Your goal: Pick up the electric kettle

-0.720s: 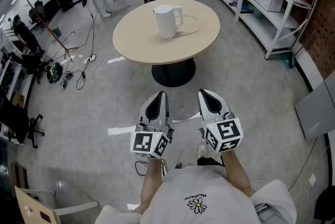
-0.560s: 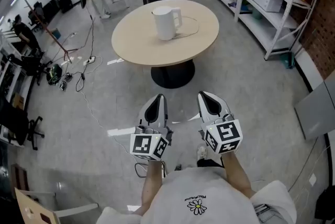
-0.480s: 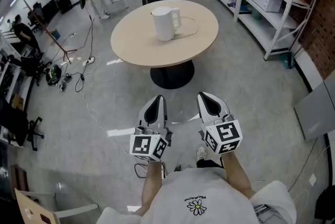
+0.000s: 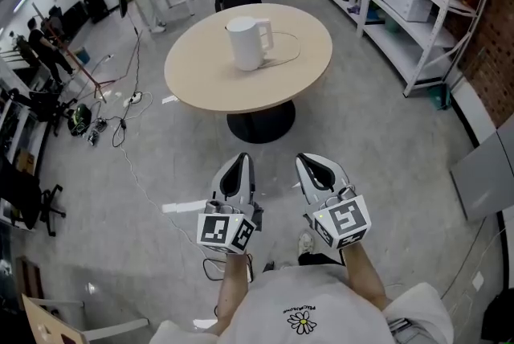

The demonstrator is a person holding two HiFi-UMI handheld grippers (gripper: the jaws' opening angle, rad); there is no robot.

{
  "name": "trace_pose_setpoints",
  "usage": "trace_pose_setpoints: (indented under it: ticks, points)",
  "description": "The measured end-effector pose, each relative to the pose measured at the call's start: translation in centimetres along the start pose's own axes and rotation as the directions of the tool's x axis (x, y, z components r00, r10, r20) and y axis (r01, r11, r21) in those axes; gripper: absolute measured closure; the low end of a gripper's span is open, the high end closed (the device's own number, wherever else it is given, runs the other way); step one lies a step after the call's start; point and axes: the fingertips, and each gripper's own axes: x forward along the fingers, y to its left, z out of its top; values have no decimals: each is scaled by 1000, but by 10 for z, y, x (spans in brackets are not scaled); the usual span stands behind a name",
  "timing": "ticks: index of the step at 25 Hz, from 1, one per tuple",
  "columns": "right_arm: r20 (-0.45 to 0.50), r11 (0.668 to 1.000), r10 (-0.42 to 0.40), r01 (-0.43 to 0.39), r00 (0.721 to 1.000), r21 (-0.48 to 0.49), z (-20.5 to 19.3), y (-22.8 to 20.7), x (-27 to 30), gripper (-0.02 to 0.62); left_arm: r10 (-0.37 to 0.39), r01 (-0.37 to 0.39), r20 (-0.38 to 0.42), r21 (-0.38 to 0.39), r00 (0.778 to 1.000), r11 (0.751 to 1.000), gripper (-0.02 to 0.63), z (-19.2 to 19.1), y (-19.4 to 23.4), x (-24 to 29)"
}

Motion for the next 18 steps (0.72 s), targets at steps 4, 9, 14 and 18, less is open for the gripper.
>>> trace_pose_setpoints:
  ticks: [4, 9, 14, 18]
  points:
    - [-55, 994, 107, -106, 993, 28, -8, -1, 9, 584, -26, 26, 19, 17, 999, 1000, 606, 1, -4, 18]
    - [-83, 986, 147, -140, 986, 88, -20, -19, 21, 591, -34, 34, 3, -46, 999, 998, 604, -10, -5, 43]
    - [0, 987, 113, -112, 994, 118, -12, -55, 28, 591, -14, 14, 3, -46, 1000, 999, 604, -19, -3, 64]
    - [34, 980, 69, -75, 997, 185, -11, -86, 33, 591, 26, -26, 6, -18, 1000, 1000, 604, -22, 2, 77]
